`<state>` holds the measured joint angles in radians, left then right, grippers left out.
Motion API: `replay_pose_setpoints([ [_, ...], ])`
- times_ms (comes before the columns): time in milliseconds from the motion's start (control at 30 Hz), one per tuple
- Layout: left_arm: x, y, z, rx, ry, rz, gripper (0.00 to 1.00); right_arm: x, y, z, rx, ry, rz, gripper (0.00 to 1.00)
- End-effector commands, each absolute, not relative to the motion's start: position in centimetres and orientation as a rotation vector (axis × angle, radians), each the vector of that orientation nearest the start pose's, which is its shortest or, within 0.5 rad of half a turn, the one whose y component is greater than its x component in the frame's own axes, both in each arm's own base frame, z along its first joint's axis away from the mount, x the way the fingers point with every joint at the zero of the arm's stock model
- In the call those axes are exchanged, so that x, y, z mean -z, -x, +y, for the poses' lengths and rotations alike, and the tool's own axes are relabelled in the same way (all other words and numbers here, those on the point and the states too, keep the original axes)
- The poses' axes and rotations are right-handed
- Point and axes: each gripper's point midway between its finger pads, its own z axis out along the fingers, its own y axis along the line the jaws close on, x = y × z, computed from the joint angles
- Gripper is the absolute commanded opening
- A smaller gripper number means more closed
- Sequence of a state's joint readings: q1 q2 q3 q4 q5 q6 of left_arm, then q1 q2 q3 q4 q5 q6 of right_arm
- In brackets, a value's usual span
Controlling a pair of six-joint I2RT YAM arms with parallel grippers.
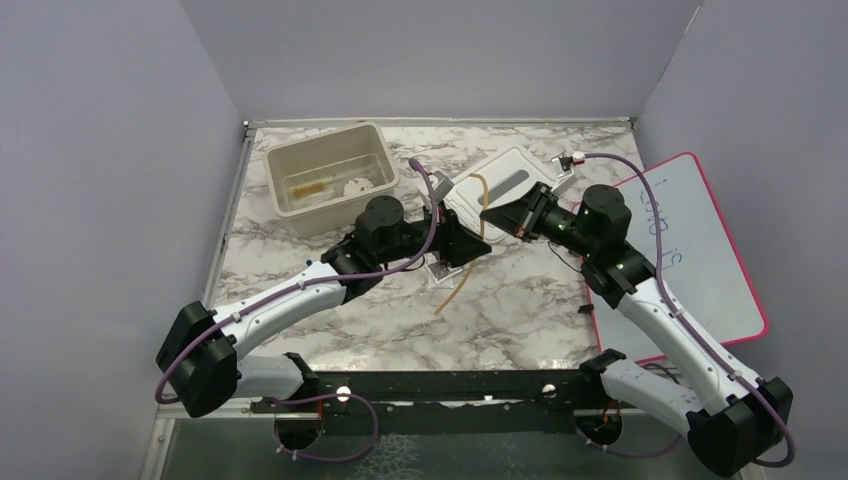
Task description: Organize the chemistry lab equipment
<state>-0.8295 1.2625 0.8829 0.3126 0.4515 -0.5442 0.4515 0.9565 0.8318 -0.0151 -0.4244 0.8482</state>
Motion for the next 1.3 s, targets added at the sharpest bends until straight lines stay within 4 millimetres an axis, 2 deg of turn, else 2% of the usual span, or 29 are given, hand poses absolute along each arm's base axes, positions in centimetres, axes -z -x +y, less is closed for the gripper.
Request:
replay_pose_setpoints([
  [0,-31.3,-21.4,-37.2,1.380,-0.581,1.603,0.40,-32.2,-24.4,24.2,-1.405,0.005,1.811,0.01],
  [167,-31.5,-22.4,-36.9,1.324,-0.535,1.597,0.37,-32.2,-24.1,24.2,-1.426,-0.005,1.822,0.01],
  [267,-31.9,-23.4,-35.6,1.238,-0.476,1.579,0.37,-31.9,-24.2,24.0,-1.409,-0.018,1.833,0.01],
  [433,-31.8,-24.5,-34.0,1.101,-0.451,1.621,0.51,-31.9,-24.4,23.6,-1.372,-0.043,1.833,0.01],
  [500,-32.0,-23.6,-34.7,1.143,-0.521,1.604,0.56,-31.8,-24.6,23.6,-1.376,-0.052,1.838,0.01],
  [633,-32.1,-21.1,-36.7,1.301,-0.685,1.564,0.56,-31.7,-24.6,24.1,-1.410,-0.046,1.843,0.01],
  [733,-32.1,-20.1,-37.5,1.355,-0.757,1.548,0.47,-31.8,-24.9,24.3,-1.419,-0.049,1.839,0.01],
  [800,-32.0,-20.3,-37.6,1.352,-0.757,1.549,0.35,-31.8,-25.0,24.3,-1.422,-0.052,1.836,0.01],
  [900,-31.8,-20.8,-37.3,1.315,-0.732,1.548,0.21,-31.9,-25.0,24.4,-1.424,-0.050,1.836,0.01],
  [1167,-32.5,-21.9,-36.4,1.240,-0.674,1.519,0.01,-31.4,-25.1,24.4,-1.408,-0.035,1.848,0.01],
  [1267,-32.6,-22.3,-36.2,1.221,-0.653,1.519,0.00,-31.3,-25.0,24.4,-1.411,-0.031,1.850,0.01],
])
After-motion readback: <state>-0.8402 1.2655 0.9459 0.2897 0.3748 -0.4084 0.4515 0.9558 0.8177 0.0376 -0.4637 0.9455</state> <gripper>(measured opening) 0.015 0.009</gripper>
